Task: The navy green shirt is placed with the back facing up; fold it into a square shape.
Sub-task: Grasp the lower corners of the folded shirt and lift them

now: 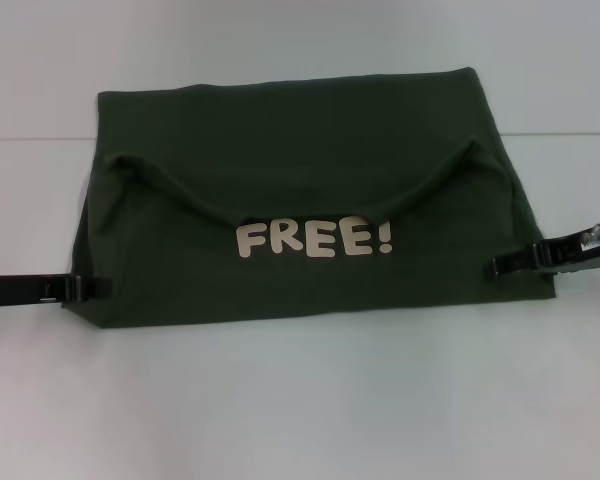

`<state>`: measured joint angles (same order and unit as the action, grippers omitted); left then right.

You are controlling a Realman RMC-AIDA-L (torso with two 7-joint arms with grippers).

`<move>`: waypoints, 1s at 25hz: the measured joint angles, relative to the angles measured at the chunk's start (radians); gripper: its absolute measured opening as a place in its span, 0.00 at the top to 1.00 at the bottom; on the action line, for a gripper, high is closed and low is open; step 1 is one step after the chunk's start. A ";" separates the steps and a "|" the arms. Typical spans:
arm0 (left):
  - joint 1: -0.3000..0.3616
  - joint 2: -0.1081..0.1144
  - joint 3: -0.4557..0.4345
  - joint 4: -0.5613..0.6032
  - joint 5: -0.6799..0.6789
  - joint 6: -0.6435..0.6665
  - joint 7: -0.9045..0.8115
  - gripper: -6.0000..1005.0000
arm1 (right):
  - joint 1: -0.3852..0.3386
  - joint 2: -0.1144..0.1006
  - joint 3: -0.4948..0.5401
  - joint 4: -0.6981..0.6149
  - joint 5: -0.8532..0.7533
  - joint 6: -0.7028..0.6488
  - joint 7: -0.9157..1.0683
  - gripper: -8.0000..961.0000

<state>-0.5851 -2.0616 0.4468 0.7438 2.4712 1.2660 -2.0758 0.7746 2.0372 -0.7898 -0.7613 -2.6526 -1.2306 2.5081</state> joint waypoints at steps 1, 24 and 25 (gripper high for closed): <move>0.001 0.000 -0.002 0.000 -0.001 0.002 0.003 0.99 | 0.001 0.000 0.000 0.005 0.000 0.005 0.000 0.03; -0.006 0.003 -0.002 0.002 -0.005 0.004 0.008 0.98 | 0.002 0.011 -0.005 0.031 0.001 0.070 -0.003 0.05; -0.007 0.003 -0.002 0.002 -0.005 0.004 0.008 0.98 | 0.002 0.011 -0.006 0.032 0.004 0.070 -0.003 0.05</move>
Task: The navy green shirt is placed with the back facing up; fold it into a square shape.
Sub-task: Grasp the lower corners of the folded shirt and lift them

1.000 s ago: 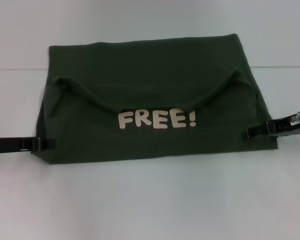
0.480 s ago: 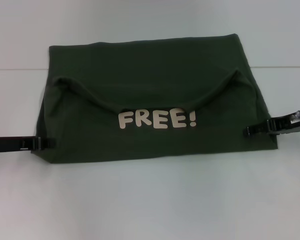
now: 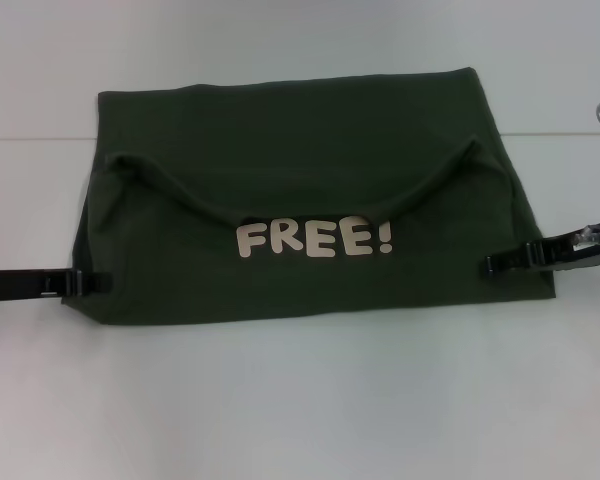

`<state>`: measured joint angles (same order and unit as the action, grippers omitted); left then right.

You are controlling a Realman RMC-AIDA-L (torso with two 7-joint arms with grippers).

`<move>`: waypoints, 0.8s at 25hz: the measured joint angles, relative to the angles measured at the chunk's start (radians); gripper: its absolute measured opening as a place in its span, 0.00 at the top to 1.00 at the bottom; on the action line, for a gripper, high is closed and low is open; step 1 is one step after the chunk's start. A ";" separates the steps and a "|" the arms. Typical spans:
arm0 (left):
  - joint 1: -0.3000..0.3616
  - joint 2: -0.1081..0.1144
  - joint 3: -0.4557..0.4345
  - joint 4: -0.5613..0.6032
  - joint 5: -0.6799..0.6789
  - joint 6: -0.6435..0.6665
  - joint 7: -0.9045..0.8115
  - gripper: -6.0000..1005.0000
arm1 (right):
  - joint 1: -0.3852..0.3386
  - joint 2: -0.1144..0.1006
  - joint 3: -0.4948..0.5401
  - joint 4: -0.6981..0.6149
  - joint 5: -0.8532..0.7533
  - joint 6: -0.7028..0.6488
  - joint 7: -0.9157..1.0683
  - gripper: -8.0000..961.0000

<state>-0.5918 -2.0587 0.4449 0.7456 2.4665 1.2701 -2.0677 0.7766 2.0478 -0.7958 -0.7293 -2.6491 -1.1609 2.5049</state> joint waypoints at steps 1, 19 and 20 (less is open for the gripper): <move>0.000 0.000 0.000 0.000 0.000 0.000 0.000 0.98 | 0.001 0.001 -0.002 0.001 0.004 0.000 0.000 0.05; -0.005 0.002 -0.005 0.000 -0.007 -0.001 -0.003 0.96 | 0.005 0.007 -0.017 -0.009 -0.005 0.008 -0.002 0.07; -0.005 0.002 -0.005 0.000 -0.011 -0.001 -0.003 0.96 | 0.005 0.007 -0.017 -0.009 -0.005 0.008 -0.002 0.12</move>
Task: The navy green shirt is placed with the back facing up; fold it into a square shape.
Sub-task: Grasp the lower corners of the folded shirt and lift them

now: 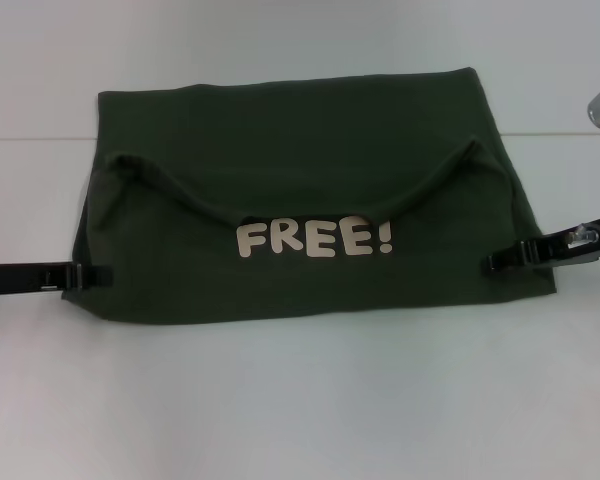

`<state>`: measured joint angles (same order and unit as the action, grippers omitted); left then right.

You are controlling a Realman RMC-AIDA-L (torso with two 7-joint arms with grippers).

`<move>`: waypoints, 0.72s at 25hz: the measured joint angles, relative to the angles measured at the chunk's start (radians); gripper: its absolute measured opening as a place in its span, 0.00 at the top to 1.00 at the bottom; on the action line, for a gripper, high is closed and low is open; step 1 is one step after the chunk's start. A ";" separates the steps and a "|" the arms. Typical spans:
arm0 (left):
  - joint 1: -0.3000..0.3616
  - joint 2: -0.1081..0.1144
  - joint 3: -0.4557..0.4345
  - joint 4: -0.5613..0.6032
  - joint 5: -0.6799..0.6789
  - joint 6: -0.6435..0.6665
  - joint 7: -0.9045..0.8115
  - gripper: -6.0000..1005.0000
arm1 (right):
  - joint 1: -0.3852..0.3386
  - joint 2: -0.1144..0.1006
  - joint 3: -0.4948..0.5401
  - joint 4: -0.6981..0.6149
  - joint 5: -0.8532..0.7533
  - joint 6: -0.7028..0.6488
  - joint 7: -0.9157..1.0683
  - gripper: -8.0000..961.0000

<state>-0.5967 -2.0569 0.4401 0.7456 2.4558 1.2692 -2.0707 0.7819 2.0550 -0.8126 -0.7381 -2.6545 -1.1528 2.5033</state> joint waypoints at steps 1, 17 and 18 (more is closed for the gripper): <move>0.000 0.000 0.000 0.000 -0.002 0.000 0.000 0.96 | -0.001 -0.001 0.000 0.000 -0.001 0.001 0.000 0.17; -0.005 -0.001 0.001 -0.001 -0.005 0.002 -0.003 0.95 | -0.004 -0.009 0.000 0.005 -0.002 0.001 0.000 0.83; -0.006 0.000 0.001 -0.001 -0.005 0.005 -0.004 0.95 | -0.004 -0.009 0.000 0.004 -0.002 -0.001 0.000 0.86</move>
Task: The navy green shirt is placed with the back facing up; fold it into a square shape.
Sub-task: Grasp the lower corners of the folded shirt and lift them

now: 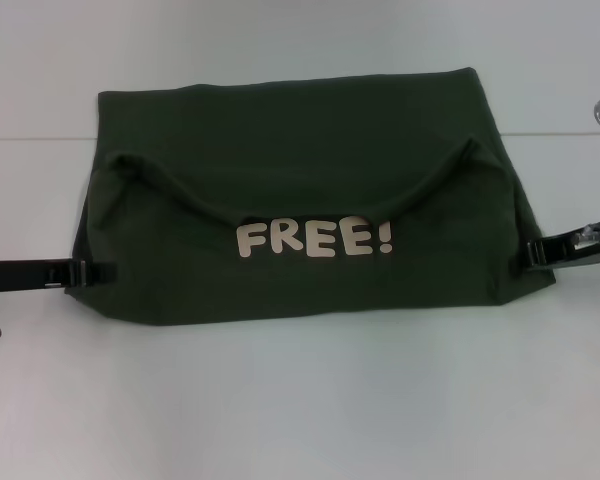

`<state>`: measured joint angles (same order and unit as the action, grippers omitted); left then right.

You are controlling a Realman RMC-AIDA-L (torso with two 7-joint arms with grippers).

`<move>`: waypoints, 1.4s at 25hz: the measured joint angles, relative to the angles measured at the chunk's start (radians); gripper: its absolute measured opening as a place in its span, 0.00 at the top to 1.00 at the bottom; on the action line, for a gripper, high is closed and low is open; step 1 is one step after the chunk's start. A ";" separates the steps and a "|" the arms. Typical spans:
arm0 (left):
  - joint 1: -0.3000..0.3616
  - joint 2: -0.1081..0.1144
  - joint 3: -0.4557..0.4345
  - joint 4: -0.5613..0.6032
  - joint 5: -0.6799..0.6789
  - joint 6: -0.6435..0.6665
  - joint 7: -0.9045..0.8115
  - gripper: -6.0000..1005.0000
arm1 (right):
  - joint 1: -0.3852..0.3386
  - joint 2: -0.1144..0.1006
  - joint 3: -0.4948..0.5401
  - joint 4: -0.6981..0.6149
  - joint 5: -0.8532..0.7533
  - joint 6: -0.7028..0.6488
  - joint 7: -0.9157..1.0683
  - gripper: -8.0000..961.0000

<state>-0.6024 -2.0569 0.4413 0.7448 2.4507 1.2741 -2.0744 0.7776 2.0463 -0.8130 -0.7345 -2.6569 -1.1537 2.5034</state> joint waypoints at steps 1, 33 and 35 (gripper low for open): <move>0.000 0.000 0.000 0.000 0.000 0.003 -0.001 0.95 | 0.000 0.000 -0.001 -0.001 0.000 -0.003 0.000 0.88; 0.020 0.059 -0.033 0.077 0.389 0.792 -0.026 0.92 | -0.124 -0.070 -0.001 -0.150 -0.017 -0.800 -0.424 0.95; 0.034 0.056 0.007 0.080 0.403 0.796 -0.019 0.92 | -0.132 -0.072 -0.003 -0.140 -0.049 -0.804 -0.444 0.95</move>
<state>-0.5682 -2.0008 0.4484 0.8251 2.8533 2.0699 -2.0933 0.6461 1.9748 -0.8159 -0.8743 -2.7057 -1.9581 2.0596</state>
